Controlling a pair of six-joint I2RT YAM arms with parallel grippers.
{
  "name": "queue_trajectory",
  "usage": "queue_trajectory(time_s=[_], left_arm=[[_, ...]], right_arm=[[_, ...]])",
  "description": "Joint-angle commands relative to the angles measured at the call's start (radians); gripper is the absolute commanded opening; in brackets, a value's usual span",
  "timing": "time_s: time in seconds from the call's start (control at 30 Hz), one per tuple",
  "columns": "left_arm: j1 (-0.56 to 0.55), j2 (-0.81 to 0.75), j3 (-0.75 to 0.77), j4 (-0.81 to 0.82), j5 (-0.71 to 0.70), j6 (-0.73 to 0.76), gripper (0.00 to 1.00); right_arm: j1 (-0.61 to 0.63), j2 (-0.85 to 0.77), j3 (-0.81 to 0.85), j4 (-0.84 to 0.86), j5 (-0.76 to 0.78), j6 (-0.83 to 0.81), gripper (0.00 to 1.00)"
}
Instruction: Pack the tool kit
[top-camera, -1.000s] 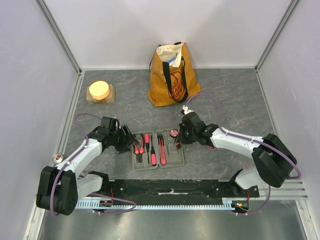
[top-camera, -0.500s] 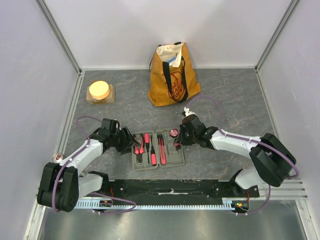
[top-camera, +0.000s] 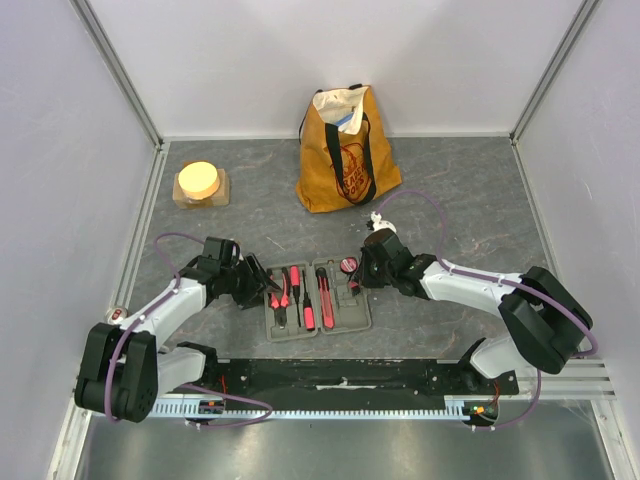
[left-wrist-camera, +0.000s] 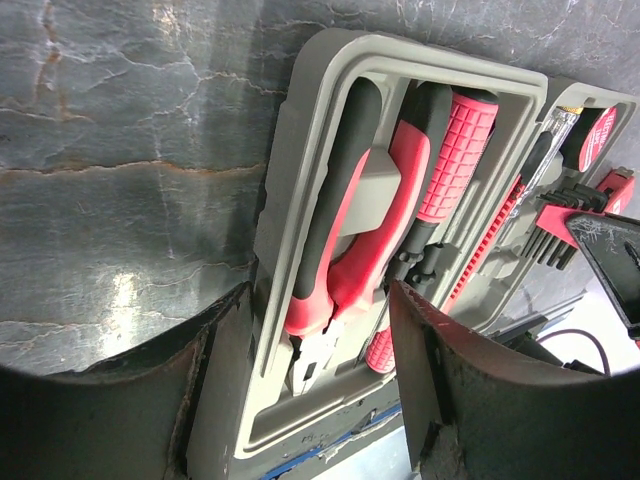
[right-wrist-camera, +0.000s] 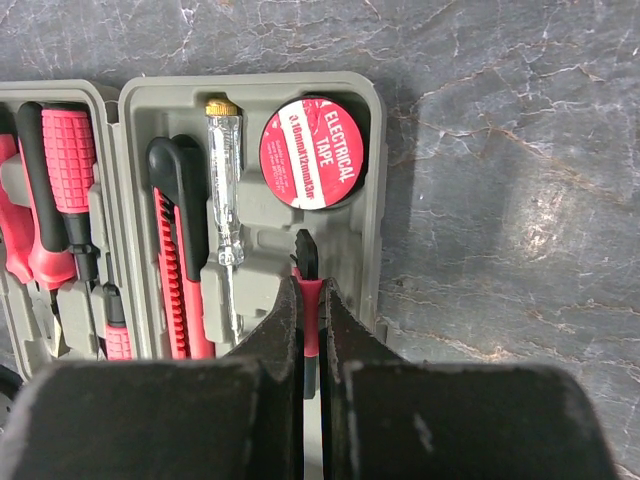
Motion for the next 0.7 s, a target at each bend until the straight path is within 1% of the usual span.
queue_trajectory(time_s=[0.0,0.2,0.47,0.6,0.67], left_arm=[[-0.001,0.010,0.002,0.039,0.045,-0.024,0.62],[-0.001,0.046,0.006,0.055,0.075,-0.016,0.59],[-0.002,0.083,0.023,0.049,0.075,-0.004,0.58],[-0.001,0.110,0.034,0.037,0.067,-0.005,0.57],[0.001,0.118,0.037,0.035,0.061,-0.007,0.56]], right_arm=[[0.011,0.006,-0.009,0.066,-0.008,0.010,0.00],[0.025,0.043,-0.022,0.060,-0.022,-0.009,0.01],[0.026,0.060,-0.024,0.045,-0.022,-0.026,0.02],[0.029,0.064,-0.012,0.012,-0.028,-0.017,0.09],[0.026,0.061,-0.003,-0.014,-0.013,-0.010,0.17]])
